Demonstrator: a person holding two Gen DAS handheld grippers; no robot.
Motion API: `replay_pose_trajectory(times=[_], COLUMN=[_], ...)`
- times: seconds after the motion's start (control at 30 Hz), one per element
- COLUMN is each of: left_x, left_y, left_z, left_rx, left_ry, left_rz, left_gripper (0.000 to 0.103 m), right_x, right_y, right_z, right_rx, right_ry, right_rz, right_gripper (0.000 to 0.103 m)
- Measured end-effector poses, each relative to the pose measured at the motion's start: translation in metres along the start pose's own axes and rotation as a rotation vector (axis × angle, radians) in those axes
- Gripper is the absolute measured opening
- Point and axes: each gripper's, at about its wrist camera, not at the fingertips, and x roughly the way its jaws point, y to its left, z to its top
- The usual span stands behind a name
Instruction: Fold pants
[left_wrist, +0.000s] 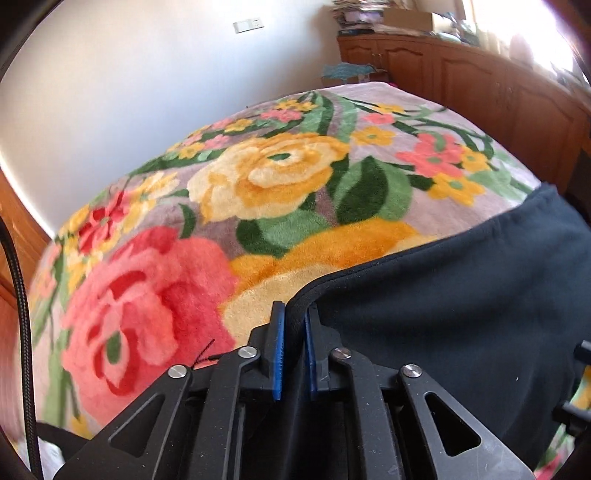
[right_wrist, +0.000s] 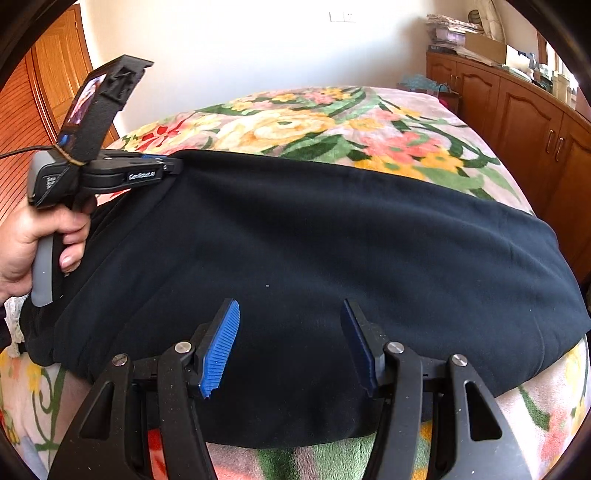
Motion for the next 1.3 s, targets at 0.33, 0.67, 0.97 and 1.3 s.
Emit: replay_pose_trajectory(times=[0.33, 0.67, 0.97, 1.3], left_x=[-0.064, -0.165, -0.241, -0.284], left_y=[0.018, 0.033, 0.030, 0.026], left_z=[-0.038, -0.111, -0.162, -0.197], left_rx=[-0.087, -0.175, -0.244, -0.263], left_ry=[-0.086, -0.120, -0.124, -0.166], left_rz=[-0.101, -0.079, -0.023, 0.015], left_gripper=[0.055, 0.065, 0.065, 0.065], right_x=[0.006, -0.008, -0.041, -0.058], right_y=[0.008, 0.021, 0.034, 0.065], right_z=[-0.002, -0.002, -0.006, -0.028], right_rx=[-0.037, -0.067, -0.074, -0.140], right_ry=[0.012, -0.009, -0.037, -0.006], right_rz=[0.016, 0.052, 0.067, 0.062], right_gripper=[0.058, 0.058, 0.058, 0.058])
